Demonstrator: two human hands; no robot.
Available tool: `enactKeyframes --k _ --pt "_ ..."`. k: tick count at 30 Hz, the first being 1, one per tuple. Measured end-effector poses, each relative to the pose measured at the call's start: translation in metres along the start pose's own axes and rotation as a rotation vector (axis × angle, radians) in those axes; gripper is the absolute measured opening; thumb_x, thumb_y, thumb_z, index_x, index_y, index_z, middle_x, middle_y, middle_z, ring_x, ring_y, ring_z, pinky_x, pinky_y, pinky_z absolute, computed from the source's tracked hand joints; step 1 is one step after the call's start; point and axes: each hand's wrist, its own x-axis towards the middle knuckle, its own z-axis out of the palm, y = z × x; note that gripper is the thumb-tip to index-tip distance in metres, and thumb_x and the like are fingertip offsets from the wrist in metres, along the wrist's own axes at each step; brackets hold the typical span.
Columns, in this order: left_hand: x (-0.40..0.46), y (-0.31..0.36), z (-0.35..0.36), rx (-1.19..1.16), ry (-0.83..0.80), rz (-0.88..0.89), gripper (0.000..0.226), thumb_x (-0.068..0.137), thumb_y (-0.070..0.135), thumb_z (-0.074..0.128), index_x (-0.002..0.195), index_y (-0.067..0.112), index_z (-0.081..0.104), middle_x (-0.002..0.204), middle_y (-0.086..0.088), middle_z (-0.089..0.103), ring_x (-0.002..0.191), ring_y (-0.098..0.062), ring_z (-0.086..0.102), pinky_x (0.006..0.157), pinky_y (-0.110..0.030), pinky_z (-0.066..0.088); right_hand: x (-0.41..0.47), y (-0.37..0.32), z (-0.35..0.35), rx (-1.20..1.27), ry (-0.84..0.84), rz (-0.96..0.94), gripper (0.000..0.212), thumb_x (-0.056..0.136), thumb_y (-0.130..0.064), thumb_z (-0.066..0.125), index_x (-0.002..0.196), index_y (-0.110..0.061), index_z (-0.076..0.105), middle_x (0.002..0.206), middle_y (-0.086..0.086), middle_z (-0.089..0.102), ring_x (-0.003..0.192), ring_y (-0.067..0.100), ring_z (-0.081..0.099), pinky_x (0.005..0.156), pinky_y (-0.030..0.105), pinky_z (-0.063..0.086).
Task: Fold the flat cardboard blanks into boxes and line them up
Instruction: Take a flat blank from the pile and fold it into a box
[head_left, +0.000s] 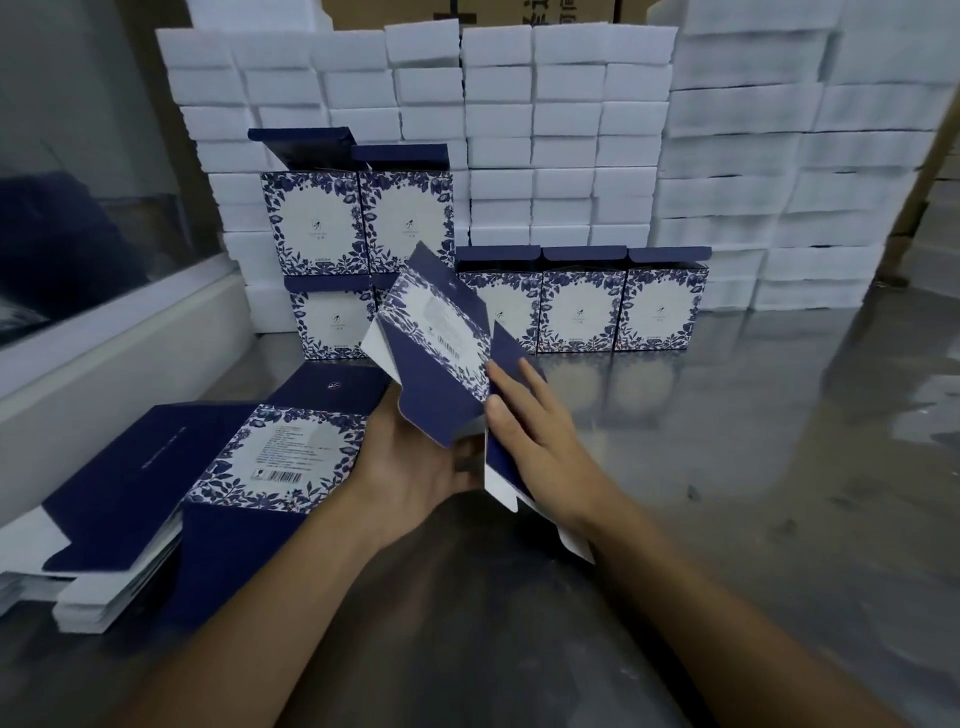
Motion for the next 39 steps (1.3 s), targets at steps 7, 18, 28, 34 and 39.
enactKeyframes --k 7,18,28,34,39 --pt "-0.001 0.012 0.003 0.06 0.133 -0.083 0.056 0.078 0.064 0.063 0.115 0.023 0.072 0.118 -0.005 0.071 0.106 -0.032 0.068 0.076 -0.057 0.055 0.004 -0.01 -0.015 0.484 0.27 -0.084 0.054 0.091 -0.056 0.044 0.144 -0.049 0.036 0.136 -0.041 0.04 0.132 -0.017 0.037 0.114 0.028 0.035" --pt "0.001 0.002 -0.004 0.43 0.38 0.053 0.059 0.079 -0.008 0.071 0.13 0.018 0.058 0.111 -0.004 0.073 0.093 -0.022 0.073 0.065 -0.034 0.058 0.002 -0.02 -0.039 1.45 0.393 0.257 0.069 0.088 -0.076 0.044 0.126 -0.022 0.064 0.101 0.003 0.07 0.07 0.02 0.066 0.052 0.028 0.052" --pt "0.0 -0.001 0.0 0.923 0.459 0.391 0.005 0.086 0.023 0.073 0.088 0.027 0.07 0.095 0.01 0.069 0.09 -0.003 0.065 0.083 -0.028 0.05 0.006 -0.017 -0.038 0.928 0.357 0.052 0.079 0.087 -0.057 0.062 0.15 -0.016 0.04 0.09 -0.009 0.066 0.075 0.006 0.067 0.065 0.024 0.056" --pt "0.0 0.001 -0.002 0.829 0.499 0.471 0.019 0.09 0.03 0.064 0.075 0.02 0.06 0.066 0.012 0.062 0.068 -0.006 0.057 0.072 -0.034 0.05 0.002 -0.02 -0.031 0.57 0.376 -0.076 0.042 0.082 -0.066 0.047 0.112 -0.045 0.068 0.117 -0.009 0.069 0.116 0.013 0.062 0.105 0.049 0.047" --pt "0.003 0.003 -0.009 0.757 0.624 0.48 0.024 0.1 0.029 0.054 0.082 0.014 0.063 0.078 -0.008 0.065 0.076 -0.024 0.065 0.07 -0.051 0.06 0.004 -0.011 -0.03 0.479 0.502 -0.162 0.035 0.107 -0.028 0.039 0.083 -0.012 0.06 0.075 -0.004 0.069 0.072 0.007 0.064 0.065 0.023 0.053"
